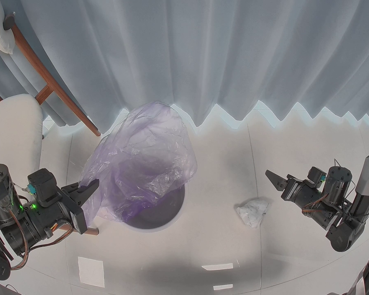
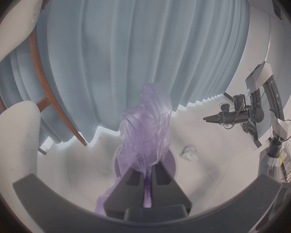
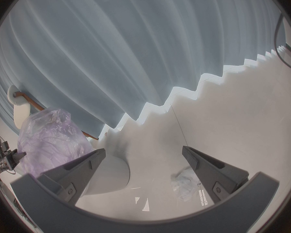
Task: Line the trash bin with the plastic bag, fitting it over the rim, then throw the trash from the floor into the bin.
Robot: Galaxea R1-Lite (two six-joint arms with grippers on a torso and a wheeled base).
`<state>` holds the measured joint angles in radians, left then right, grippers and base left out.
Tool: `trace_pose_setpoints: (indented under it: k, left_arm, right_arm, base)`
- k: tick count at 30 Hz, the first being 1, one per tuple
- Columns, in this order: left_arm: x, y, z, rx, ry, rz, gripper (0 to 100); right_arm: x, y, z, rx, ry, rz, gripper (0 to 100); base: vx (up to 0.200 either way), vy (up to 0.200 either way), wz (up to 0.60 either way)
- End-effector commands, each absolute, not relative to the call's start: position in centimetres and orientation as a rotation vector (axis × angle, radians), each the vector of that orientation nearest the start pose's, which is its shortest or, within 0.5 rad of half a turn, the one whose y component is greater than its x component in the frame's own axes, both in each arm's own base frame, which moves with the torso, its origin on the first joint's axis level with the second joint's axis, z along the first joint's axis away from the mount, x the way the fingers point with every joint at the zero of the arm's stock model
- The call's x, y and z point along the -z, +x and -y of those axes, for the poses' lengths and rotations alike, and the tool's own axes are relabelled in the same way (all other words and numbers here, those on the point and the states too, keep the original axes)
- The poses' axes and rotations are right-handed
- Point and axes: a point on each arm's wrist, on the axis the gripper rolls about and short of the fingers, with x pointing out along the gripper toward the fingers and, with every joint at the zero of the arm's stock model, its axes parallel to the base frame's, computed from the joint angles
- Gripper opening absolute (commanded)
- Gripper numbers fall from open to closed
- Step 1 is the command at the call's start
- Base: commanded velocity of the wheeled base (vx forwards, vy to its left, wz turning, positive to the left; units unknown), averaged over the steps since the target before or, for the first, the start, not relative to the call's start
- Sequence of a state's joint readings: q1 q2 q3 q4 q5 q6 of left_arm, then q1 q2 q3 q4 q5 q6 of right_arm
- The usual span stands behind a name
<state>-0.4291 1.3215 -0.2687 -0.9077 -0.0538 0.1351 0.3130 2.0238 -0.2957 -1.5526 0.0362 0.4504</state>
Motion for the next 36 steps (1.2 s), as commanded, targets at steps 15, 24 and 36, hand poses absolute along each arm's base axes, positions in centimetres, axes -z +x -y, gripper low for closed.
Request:
trace_pose_setpoints:
  k: [15,24,36]
  left_arm:
    - [-16.3,16.3,7.4,0.481,0.147,-0.106,0]
    - [-16.4,16.3,7.2,0.479,0.140,-0.101,0]
    - [-16.7,16.1,7.0,0.469,0.142,-0.087,0]
  right_arm:
    - [-5.5,28.2,-9.5,-0.307,0.459,-0.273,100]
    - [-5.5,29.6,-11.4,-0.354,0.487,-0.283,100]
    - [-6.6,31.6,-16.6,-0.477,0.438,-0.260,100]
  base:
    - [0.000,0.000,0.00]
    - [0.000,0.000,0.00]
    - [0.000,0.000,0.00]
